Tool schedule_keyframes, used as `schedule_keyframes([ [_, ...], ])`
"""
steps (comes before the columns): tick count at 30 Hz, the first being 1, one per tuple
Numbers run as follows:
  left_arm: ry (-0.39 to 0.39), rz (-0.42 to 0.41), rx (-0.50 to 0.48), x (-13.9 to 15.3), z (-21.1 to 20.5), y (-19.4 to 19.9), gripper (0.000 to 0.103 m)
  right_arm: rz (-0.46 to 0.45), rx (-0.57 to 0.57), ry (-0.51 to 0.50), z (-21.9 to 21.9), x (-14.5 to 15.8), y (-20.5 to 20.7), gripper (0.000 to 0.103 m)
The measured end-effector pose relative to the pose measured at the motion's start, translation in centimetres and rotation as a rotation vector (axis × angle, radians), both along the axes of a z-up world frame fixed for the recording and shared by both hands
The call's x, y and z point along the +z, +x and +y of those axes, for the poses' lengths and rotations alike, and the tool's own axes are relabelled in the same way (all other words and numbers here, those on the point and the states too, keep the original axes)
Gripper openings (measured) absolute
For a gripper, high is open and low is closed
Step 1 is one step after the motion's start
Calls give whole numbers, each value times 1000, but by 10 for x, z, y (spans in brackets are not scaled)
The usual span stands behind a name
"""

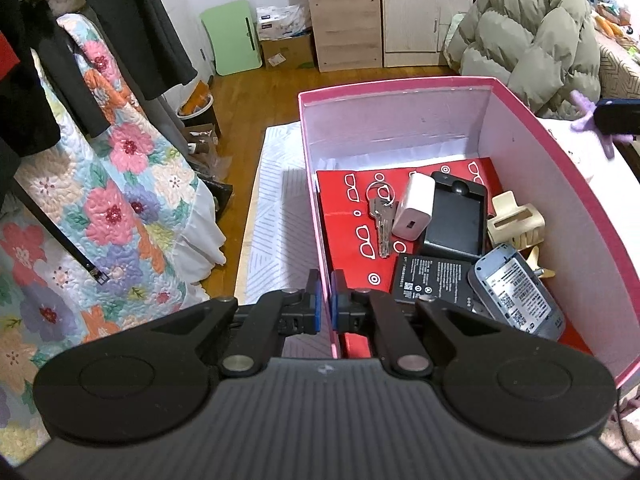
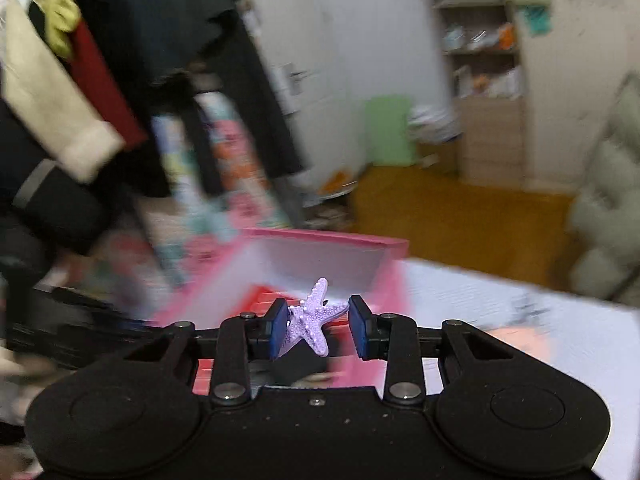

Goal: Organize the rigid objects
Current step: 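Drop the purple star clip into the pink box, then grasp the pink round case with the right tool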

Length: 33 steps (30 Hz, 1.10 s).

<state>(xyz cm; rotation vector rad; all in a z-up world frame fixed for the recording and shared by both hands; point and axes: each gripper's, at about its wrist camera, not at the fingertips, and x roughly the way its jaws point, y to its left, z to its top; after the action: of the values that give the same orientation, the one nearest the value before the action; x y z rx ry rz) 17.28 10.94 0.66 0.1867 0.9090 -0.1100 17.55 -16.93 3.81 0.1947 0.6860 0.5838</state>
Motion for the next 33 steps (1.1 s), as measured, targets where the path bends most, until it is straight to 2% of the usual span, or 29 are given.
schedule_keyframes([
  [3, -39, 14, 25, 1, 4, 1, 3, 135, 129, 81, 34, -12, 11, 38],
  [6, -90, 16, 39, 2, 12, 0, 3, 277, 219, 81, 73, -38, 26, 38],
  [9, -121, 17, 47, 3, 16, -2, 3, 395, 241, 60, 103, -60, 41, 41],
  [12, -122, 18, 57, 4, 15, -3, 3, 524, 196, 151, 106, -77, 54, 49],
  [14, -109, 14, 58, 4, 12, -5, 3, 498, 184, 169, 94, -73, 48, 50],
  [16, -91, 8, 60, 5, 9, -6, 3, 403, 155, 147, 77, -58, 34, 52],
  [19, -67, 5, 69, 4, 5, -7, 2, 244, 117, 120, 44, -28, 9, 73],
  [20, -61, 9, 75, 4, 3, -7, 2, 191, 93, 103, 32, -20, 1, 76],
  [22, -47, 14, 82, 3, 1, -6, 2, 125, 32, 56, 10, -13, -7, 77],
  [25, -17, -1, 75, 2, -4, -7, 3, 109, -59, -65, -19, -22, -9, 77],
  [28, 12, -1, 75, 1, -7, -6, 3, 114, -148, -222, -41, -43, -1, 77],
  [30, 30, 12, 77, 2, -10, -4, 3, 117, -171, -274, -53, -55, 4, 77],
  [33, 53, 34, 82, 3, -14, 0, 3, 162, -218, -292, -71, -74, 18, 77],
])
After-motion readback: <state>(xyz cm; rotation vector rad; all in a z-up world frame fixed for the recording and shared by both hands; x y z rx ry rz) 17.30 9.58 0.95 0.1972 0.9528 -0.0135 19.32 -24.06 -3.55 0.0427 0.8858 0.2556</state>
